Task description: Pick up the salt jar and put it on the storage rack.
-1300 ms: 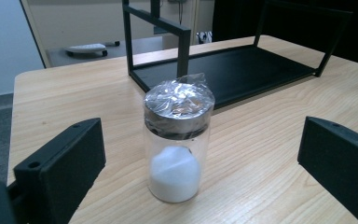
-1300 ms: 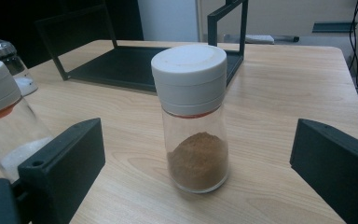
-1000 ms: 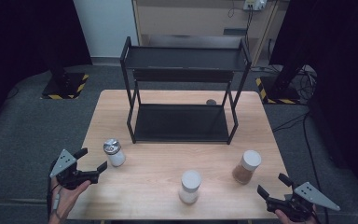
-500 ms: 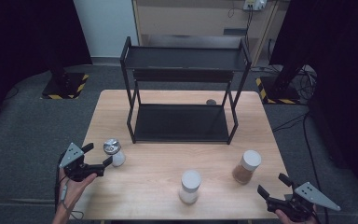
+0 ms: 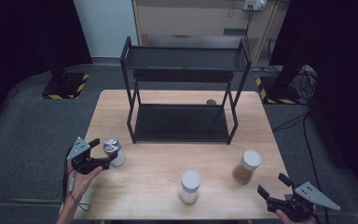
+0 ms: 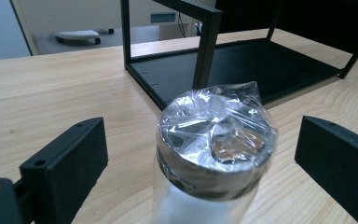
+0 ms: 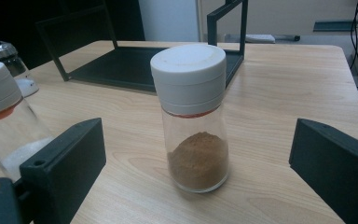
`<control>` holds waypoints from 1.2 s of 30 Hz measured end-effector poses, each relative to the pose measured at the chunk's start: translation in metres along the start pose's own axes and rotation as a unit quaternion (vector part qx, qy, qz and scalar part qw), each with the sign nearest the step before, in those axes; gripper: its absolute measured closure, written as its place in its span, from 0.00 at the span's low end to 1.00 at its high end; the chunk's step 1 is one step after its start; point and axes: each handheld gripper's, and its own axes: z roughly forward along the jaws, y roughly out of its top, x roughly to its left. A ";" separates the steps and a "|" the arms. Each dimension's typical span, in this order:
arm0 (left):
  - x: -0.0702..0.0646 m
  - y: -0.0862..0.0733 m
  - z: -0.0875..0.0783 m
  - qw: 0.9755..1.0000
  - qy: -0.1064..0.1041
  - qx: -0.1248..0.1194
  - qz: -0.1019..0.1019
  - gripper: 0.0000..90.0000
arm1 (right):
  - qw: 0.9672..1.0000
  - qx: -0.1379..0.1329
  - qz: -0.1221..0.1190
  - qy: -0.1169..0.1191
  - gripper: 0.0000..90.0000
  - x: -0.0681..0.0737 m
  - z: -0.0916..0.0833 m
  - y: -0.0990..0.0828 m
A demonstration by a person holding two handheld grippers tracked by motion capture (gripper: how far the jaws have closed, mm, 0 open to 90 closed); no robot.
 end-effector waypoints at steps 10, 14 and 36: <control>0.001 -0.004 0.015 1.000 -0.004 0.000 -0.002 0.06 | 1.000 -0.002 0.000 0.000 0.05 0.000 0.000 0.000; 0.001 -0.008 0.018 1.000 -0.004 -0.006 -0.002 0.11 | 1.000 -0.002 0.001 0.000 0.05 0.000 0.000 -0.001; -0.004 -0.014 0.018 1.000 -0.006 -0.024 0.012 0.36 | 1.000 0.000 -0.002 0.003 0.05 0.000 0.000 0.000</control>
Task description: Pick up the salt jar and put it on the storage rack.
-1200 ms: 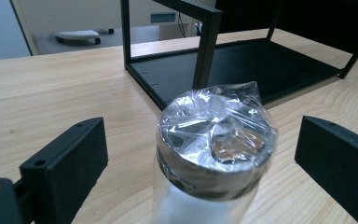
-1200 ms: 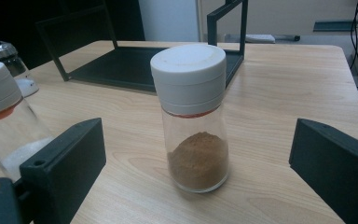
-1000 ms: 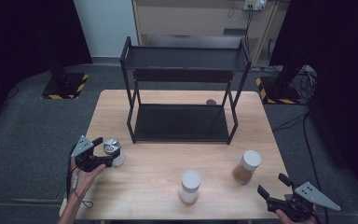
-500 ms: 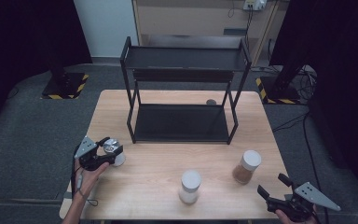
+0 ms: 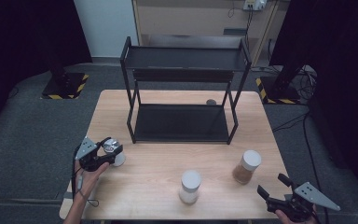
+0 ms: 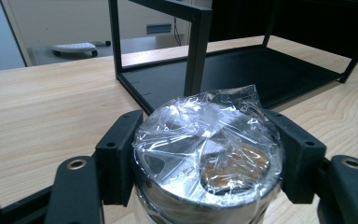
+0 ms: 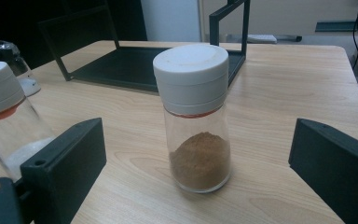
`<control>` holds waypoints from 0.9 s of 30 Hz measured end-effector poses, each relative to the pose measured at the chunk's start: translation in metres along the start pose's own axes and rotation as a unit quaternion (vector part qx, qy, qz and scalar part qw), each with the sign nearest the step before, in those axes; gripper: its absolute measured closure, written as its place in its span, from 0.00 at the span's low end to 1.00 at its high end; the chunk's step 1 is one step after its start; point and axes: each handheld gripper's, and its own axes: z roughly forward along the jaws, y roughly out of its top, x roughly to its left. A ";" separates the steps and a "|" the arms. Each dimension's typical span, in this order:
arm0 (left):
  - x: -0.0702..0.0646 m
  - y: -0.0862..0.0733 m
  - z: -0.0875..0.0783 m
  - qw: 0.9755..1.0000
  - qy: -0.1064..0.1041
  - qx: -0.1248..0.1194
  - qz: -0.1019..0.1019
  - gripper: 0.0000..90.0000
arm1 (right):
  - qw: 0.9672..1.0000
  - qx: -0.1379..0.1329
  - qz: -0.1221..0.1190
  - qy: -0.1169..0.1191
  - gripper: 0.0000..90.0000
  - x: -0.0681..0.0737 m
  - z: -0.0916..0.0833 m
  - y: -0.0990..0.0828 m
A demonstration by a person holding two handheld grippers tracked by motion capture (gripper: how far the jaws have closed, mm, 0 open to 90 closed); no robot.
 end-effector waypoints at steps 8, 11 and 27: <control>-0.006 0.007 0.000 1.000 -0.005 0.007 0.002 0.36 | 1.000 -0.001 0.001 -0.002 0.04 0.000 0.000 0.000; -0.007 0.010 0.001 1.000 -0.012 0.006 0.004 0.36 | 1.000 -0.002 0.002 -0.003 0.03 0.000 0.000 0.000; -0.021 0.043 0.009 0.997 -0.072 0.002 0.028 0.37 | 1.000 -0.002 0.006 -0.004 0.02 0.000 0.000 -0.001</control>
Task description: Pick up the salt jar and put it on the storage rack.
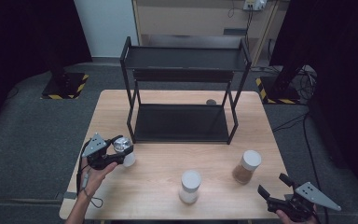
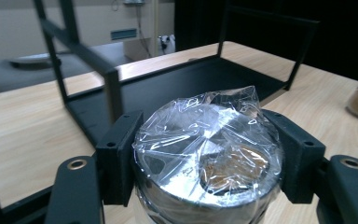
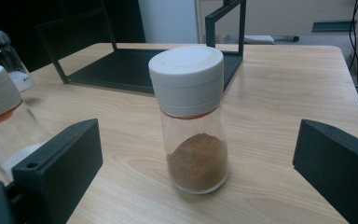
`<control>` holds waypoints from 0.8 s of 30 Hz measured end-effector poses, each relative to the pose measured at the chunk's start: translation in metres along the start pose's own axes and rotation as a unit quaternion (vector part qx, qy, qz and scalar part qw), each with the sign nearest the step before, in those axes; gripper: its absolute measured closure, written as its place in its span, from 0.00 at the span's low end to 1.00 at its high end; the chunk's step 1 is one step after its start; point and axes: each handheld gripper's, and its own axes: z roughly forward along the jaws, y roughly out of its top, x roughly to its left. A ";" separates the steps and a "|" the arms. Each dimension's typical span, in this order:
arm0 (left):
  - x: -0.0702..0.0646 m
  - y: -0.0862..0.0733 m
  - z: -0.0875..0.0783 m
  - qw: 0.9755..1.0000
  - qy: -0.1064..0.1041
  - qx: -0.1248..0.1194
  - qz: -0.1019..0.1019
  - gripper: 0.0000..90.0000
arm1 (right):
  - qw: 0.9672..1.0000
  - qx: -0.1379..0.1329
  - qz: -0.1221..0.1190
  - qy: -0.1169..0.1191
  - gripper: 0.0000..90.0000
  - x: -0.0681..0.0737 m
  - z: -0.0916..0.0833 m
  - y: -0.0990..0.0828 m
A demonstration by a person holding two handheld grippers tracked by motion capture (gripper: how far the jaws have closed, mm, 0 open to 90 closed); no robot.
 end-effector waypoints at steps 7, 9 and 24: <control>-0.005 0.018 0.011 1.000 -0.028 -0.003 0.006 0.37 | 1.000 0.000 0.000 0.001 0.02 0.000 0.000 0.000; -0.006 0.023 0.014 0.999 -0.037 -0.004 0.008 0.37 | 1.000 0.000 -0.001 0.001 0.02 0.000 0.000 0.000; -0.015 0.065 0.046 0.997 -0.061 0.002 0.036 0.37 | 1.000 0.000 0.001 0.005 0.02 -0.002 0.001 0.000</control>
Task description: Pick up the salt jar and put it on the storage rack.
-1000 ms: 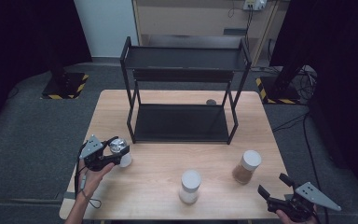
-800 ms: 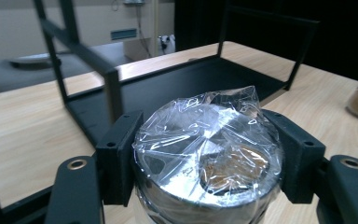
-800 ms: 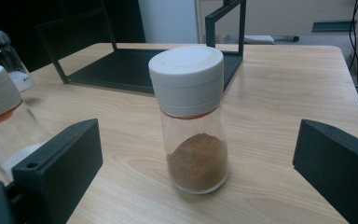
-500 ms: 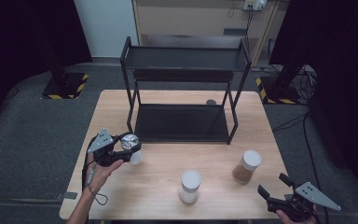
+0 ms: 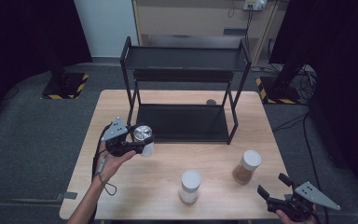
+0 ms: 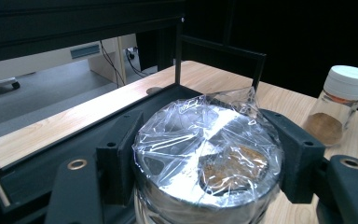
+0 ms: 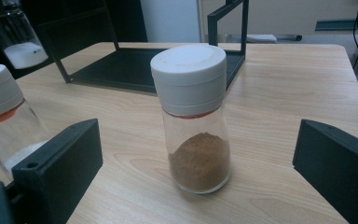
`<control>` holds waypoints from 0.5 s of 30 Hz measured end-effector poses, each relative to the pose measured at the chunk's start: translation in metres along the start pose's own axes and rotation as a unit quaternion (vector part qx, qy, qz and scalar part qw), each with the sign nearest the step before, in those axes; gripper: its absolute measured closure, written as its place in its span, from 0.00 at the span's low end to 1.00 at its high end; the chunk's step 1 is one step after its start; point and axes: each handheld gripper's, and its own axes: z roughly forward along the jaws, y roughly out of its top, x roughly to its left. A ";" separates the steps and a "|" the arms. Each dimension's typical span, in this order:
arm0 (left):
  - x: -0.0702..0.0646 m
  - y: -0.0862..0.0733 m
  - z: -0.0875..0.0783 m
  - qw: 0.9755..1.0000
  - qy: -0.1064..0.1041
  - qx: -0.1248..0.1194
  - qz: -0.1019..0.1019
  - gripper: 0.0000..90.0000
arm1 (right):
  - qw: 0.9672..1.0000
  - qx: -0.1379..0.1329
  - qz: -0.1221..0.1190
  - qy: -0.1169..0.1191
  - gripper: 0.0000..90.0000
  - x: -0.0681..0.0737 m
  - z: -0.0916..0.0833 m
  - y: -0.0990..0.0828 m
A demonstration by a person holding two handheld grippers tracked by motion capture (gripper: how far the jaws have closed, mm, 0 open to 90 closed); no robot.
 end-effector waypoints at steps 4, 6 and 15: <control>0.001 0.006 0.009 1.000 0.003 0.004 0.001 0.37 | 1.000 0.000 0.001 0.001 0.02 0.000 0.000 0.000; 0.001 0.009 0.014 1.000 0.006 0.004 0.001 0.37 | 1.000 -0.001 0.001 0.001 0.02 -0.001 0.000 0.000; 0.001 0.013 0.032 0.999 0.035 0.000 0.004 0.37 | 1.000 -0.001 0.004 0.003 0.02 -0.002 0.000 -0.001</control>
